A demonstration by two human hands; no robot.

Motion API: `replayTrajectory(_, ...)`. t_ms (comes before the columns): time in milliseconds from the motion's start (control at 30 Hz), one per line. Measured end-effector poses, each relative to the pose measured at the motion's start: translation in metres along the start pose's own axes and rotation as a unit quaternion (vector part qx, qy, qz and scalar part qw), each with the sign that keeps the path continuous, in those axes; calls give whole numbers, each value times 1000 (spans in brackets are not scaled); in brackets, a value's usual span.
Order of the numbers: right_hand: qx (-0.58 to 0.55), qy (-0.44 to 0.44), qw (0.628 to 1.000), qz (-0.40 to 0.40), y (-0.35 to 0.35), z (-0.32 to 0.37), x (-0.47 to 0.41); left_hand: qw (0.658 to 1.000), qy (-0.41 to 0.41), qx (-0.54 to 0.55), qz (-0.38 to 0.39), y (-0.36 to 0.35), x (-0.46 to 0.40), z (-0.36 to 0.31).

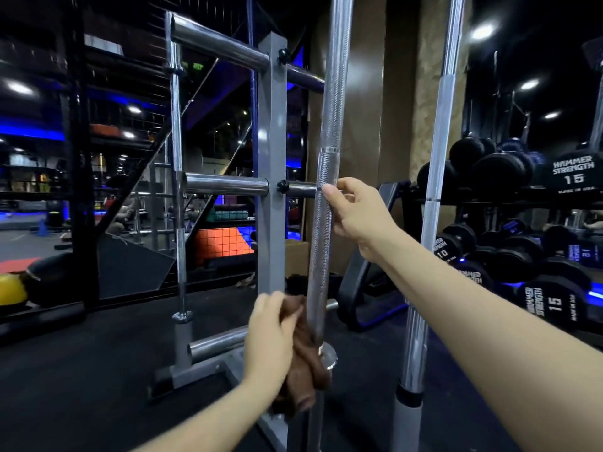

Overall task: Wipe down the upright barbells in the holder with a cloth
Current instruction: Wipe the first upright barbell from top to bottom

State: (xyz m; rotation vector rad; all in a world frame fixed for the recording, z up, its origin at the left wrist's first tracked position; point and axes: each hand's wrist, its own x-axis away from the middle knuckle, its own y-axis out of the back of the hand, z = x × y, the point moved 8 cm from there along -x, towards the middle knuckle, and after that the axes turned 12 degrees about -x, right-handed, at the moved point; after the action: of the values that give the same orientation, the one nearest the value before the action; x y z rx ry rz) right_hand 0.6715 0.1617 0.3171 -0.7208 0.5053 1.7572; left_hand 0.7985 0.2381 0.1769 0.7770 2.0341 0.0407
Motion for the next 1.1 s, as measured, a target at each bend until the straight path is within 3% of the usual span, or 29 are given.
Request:
replayTrajectory(133, 11, 7, 1000, -1, -1, -1, 0, 1000, -16, 14, 9, 0, -4, 2)
replayTrajectory(267, 10, 7, 1000, 5, 0, 1, -1, 991, -20, 88, -96, 21, -43, -43)
replayTrajectory(367, 21, 13, 1000, -2, 0, 0, -1, 990, -31, 75, -119, 18, -36, -56)
replayTrajectory(533, 33, 11, 999, -9, 0, 1, -2, 995, -42, -90, -3, -11, 28, -44)
replayTrajectory(800, 31, 5, 999, -21, -1, 0, 0, 989, -136, -43, 36, 10, -1, -54)
replayTrajectory(967, 18, 4, 1000, -24, -1, 1, -1, 977, -146, -79, 136, -7, 31, -25)
replayTrajectory(1100, 24, 4, 999, -28, 0, -2, -4, 983, -154, -58, 84, 10, 10, -51)
